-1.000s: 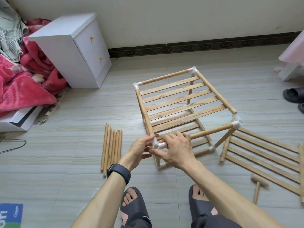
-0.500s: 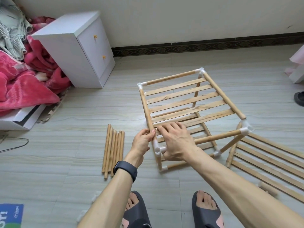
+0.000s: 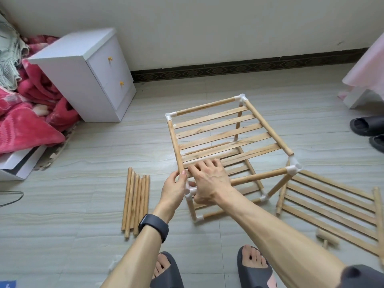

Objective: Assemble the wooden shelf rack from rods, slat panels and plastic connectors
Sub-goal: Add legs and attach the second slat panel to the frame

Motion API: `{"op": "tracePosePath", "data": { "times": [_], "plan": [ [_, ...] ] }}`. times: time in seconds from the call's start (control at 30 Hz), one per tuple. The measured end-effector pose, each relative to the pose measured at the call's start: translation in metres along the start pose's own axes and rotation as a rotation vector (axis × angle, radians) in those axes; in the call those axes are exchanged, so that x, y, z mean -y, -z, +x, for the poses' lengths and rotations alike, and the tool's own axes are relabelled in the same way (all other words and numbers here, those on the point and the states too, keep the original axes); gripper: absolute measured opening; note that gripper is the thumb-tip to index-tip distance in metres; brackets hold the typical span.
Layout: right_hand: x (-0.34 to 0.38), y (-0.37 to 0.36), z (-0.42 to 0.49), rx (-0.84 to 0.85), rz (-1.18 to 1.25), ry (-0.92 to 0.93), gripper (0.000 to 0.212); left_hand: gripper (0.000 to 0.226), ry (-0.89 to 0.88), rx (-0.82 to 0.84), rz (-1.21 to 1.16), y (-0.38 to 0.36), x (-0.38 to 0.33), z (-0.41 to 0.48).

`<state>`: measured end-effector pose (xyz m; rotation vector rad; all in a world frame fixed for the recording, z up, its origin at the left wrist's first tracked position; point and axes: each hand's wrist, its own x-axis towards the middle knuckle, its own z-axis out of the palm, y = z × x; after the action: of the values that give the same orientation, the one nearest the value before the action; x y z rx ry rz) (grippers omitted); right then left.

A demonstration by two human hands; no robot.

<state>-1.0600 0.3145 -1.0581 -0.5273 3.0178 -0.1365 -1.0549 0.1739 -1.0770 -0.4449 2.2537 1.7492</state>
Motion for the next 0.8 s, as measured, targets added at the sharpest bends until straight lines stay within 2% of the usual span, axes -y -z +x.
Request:
{"op": "tracePosePath", "data": {
  "times": [0.03, 0.07, 0.17, 0.2, 0.27, 0.33, 0.37, 0.43, 0.5, 0.53, 0.63, 0.73, 0.8],
  "plan": [
    [0.002, 0.001, 0.001, 0.017, 0.003, -0.01, 0.061, 0.018, -0.029, -0.029, 0.096, 0.001, -0.004, 0.0],
    [0.004, 0.002, 0.0, 0.034, 0.021, -0.005, 0.063, 0.018, -0.053, -0.057, 0.186, 0.004, -0.008, 0.002],
    [-0.004, 0.005, -0.02, 0.035, 0.166, -0.011, 0.085, 0.022, -0.097, -0.11, 0.436, 0.025, -0.019, 0.013],
    [-0.011, 0.005, -0.034, -0.027, 0.232, -0.046, 0.083, 0.026, -0.099, -0.135, 0.542, 0.034, -0.021, 0.016],
    [-0.033, 0.002, -0.068, -0.268, 0.392, -0.195, 0.073, 0.032, -0.111, -0.242, 0.802, 0.044, -0.025, 0.018],
    [-0.064, -0.005, -0.1, -0.534, 0.571, -0.451, 0.062, 0.034, -0.22, -0.372, 0.981, 0.039, -0.028, 0.011],
    [-0.08, -0.008, -0.112, -0.589, 0.677, -0.586, 0.058, 0.036, -0.323, -0.403, 1.013, 0.029, -0.03, 0.004],
    [-0.104, -0.012, -0.125, -0.489, 0.953, -0.779, 0.047, 0.04, -0.549, -0.31, 1.02, -0.002, -0.034, -0.018],
    [-0.112, -0.017, -0.13, -0.349, 1.113, -0.799, 0.03, 0.044, -0.683, -0.067, 1.072, -0.041, -0.032, -0.04],
    [-0.11, -0.019, -0.131, -0.334, 1.127, -0.781, 0.026, 0.047, -0.707, 0.058, 1.114, -0.058, -0.031, -0.05],
    [-0.097, -0.028, -0.134, -0.28, 1.213, -0.705, 0.026, 0.056, -0.688, 0.297, 1.177, -0.088, -0.028, -0.065],
    [-0.073, -0.034, -0.136, -0.084, 1.386, -0.581, 0.031, 0.058, -0.616, 0.355, 1.11, -0.08, -0.02, -0.065],
    [-0.065, -0.033, -0.134, -0.083, 1.532, -0.585, 0.037, 0.054, -0.578, 0.376, 1.014, -0.068, -0.015, -0.064]
  ]
}}
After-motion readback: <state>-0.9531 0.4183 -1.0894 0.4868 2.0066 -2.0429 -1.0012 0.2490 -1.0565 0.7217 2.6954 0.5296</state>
